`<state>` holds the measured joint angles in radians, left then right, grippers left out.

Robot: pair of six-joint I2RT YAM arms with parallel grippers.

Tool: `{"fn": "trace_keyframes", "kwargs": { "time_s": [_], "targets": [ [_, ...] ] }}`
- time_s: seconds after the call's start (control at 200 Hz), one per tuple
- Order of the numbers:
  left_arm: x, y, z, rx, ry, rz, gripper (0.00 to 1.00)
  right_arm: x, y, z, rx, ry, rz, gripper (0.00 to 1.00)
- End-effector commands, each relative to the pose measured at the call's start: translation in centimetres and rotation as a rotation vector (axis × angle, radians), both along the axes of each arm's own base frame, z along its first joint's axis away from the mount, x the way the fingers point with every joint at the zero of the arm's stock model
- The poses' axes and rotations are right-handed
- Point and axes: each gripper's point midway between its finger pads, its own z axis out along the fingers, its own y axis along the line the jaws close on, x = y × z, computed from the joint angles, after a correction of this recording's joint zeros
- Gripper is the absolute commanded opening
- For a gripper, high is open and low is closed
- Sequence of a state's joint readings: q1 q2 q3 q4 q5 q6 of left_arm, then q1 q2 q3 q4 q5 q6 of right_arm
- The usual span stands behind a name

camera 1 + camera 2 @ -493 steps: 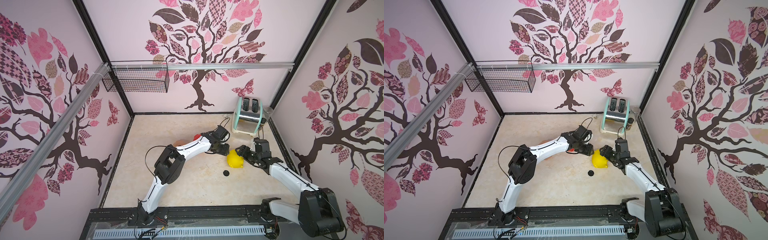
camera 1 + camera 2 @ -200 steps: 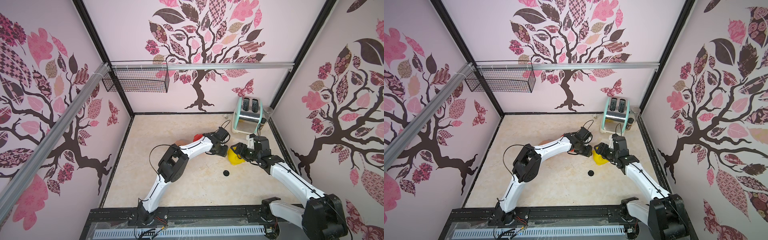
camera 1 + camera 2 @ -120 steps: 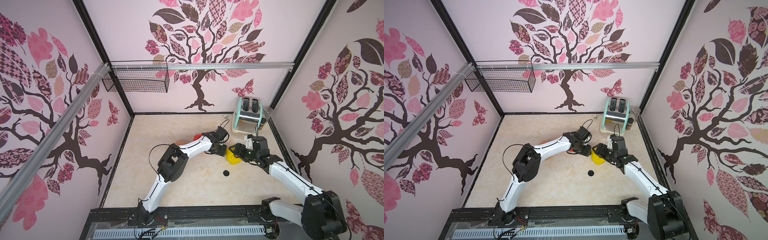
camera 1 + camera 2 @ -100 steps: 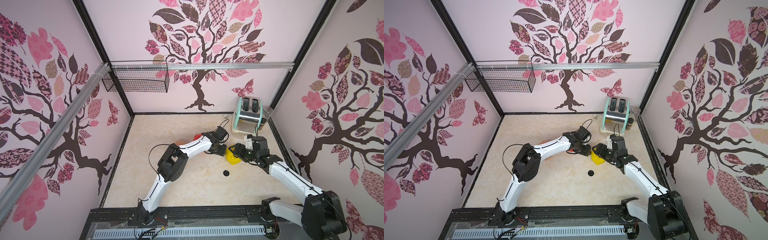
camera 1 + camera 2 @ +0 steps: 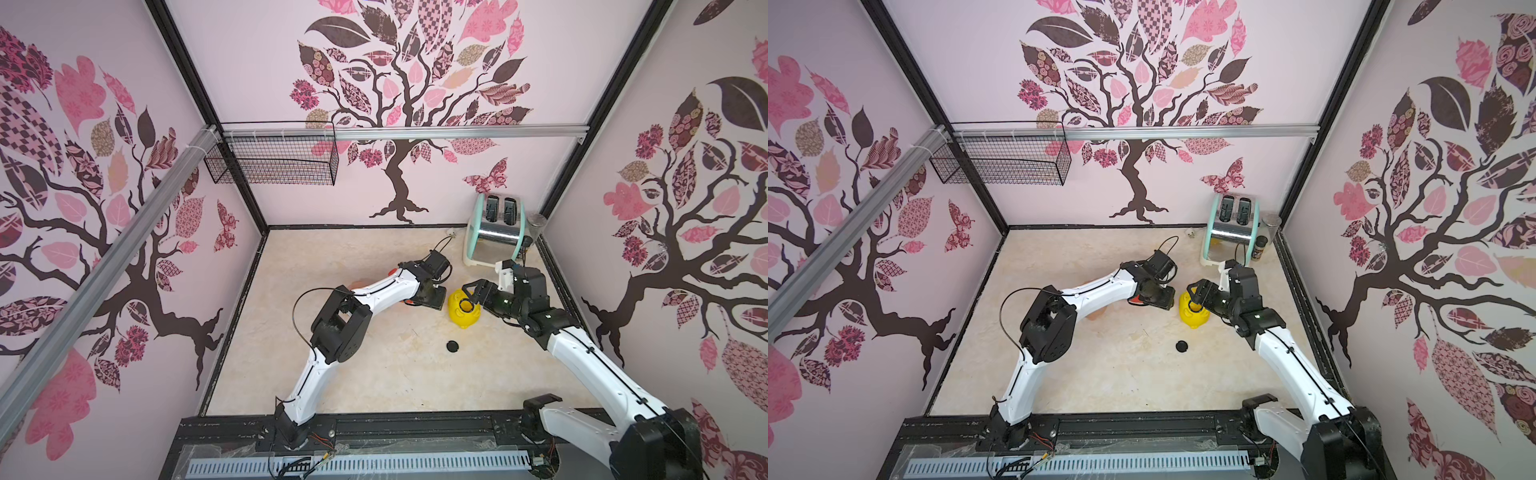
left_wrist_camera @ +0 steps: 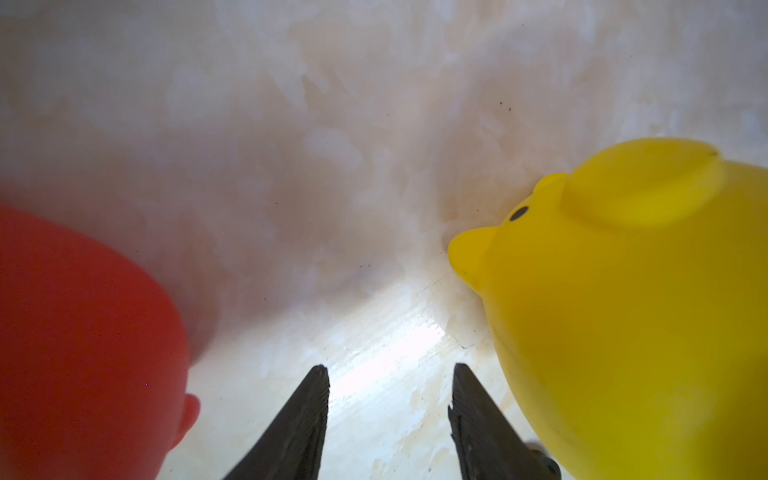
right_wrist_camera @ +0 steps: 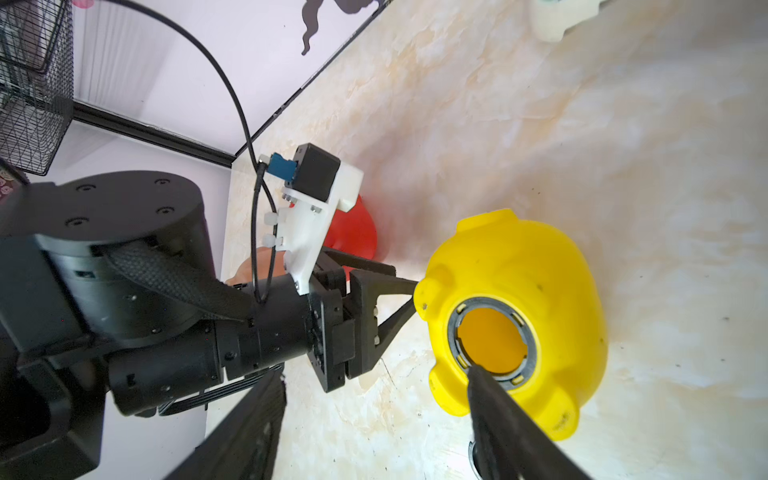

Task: Close piggy banks
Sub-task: Turn over the piggy bank at the center of the board.

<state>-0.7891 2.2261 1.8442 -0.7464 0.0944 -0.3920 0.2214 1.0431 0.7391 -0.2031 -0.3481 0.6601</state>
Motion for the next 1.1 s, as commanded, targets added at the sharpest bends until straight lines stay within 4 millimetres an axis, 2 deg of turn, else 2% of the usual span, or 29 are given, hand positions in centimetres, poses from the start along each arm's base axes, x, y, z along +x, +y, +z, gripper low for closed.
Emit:
{"fn": "trace_keyframes", "kwargs": {
  "time_s": [0.0,0.115,0.28,0.415,0.59,0.655,0.765,0.88,0.98,1.095],
  "targets": [
    [0.1,0.6,3.6,-0.023,-0.051,0.0,0.51,-0.6,-0.7,0.6,-0.079,-0.005,0.002,0.72],
    [-0.3,1.0,5.7,-0.04,-0.074,-0.005,0.51,-1.7,-1.0,0.9,-0.109,-0.01,0.022,0.72],
    [-1.3,3.1,10.7,-0.067,-0.153,0.028,0.51,-4.1,-1.4,1.3,-0.131,0.001,0.049,0.71],
    [-3.6,5.8,14.5,-0.117,-0.218,0.05,0.51,-6.7,-1.3,2.0,-0.117,-0.007,0.093,0.71],
    [-8.0,10.6,18.6,-0.169,-0.302,0.052,0.52,-9.0,-1.4,1.5,-0.109,0.03,0.12,0.69],
    [-9.9,12.6,19.5,-0.181,-0.333,0.042,0.53,-9.7,-1.3,1.1,-0.107,0.047,0.133,0.69],
    [-13.1,16.6,19.3,-0.149,-0.37,0.035,0.53,-10.8,-1.2,0.4,-0.094,0.067,0.153,0.68],
    [-15.9,21.0,19.4,-0.112,-0.428,0.046,0.54,-12.0,-1.2,-1.3,-0.097,0.116,0.172,0.66],
    [-17.5,23.7,19.7,-0.106,-0.475,0.075,0.54,-12.7,-1.2,-3.1,-0.093,0.163,0.179,0.63],
    [-18.5,25.7,19.7,-0.139,-0.536,0.118,0.54,-12.4,-1.0,-3.0,-0.072,0.163,0.172,0.59]
  ]
}}
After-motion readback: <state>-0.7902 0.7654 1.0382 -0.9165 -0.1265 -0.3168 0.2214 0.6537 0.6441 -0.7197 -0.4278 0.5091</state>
